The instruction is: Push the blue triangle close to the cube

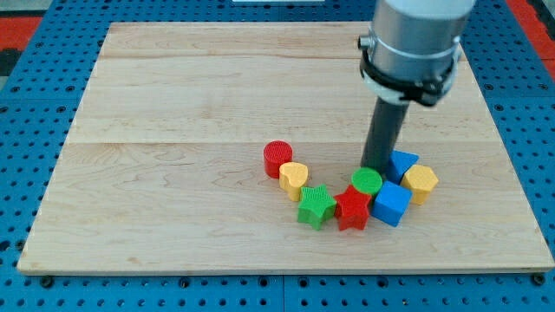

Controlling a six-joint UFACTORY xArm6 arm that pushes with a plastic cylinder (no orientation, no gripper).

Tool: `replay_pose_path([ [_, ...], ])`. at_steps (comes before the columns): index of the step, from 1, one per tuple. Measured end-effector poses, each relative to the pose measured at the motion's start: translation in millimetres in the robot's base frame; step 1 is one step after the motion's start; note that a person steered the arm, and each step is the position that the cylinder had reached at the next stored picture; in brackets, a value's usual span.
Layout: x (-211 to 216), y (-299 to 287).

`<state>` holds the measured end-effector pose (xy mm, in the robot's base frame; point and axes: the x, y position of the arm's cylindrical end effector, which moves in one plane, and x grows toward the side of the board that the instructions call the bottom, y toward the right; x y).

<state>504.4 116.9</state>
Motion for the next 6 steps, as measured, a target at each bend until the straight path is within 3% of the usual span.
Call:
replay_pose_path([
  [1,10.9,-1.4],
  [3,-60.7,-36.6],
  [4,-69.1,-1.7],
  [6,-15.9,8.7],
])
